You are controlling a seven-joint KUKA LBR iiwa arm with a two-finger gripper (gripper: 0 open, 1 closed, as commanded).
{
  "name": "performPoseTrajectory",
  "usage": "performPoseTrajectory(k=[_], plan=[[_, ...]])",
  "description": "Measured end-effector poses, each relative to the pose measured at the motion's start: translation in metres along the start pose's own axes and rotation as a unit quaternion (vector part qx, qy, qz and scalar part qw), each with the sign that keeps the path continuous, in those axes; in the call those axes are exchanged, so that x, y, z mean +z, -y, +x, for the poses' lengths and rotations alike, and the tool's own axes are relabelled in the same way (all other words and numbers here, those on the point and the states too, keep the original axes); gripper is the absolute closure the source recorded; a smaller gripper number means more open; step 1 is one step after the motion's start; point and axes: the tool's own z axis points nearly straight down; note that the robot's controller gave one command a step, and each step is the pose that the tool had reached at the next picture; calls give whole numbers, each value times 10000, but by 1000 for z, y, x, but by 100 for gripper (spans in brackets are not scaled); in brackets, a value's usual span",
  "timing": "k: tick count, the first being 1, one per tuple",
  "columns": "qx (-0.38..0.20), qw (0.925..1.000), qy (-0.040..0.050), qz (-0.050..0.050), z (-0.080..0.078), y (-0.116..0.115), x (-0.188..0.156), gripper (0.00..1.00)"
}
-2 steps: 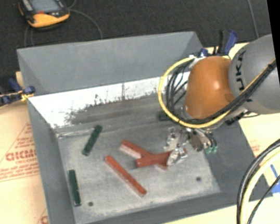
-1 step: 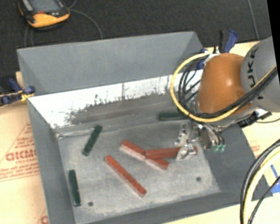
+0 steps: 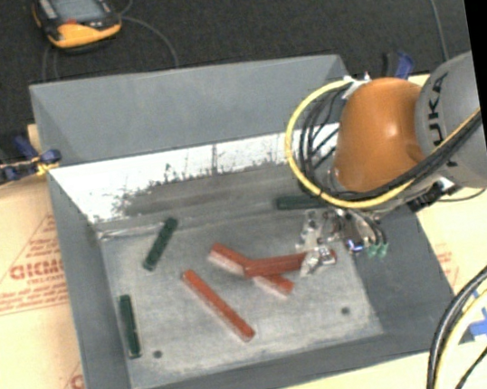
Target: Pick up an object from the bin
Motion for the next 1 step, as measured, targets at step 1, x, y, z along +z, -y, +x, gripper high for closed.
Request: performPoseTrajectory(k=[1], plan=[[-1459, 9893, 38, 2, -18, 43, -129, 100]])
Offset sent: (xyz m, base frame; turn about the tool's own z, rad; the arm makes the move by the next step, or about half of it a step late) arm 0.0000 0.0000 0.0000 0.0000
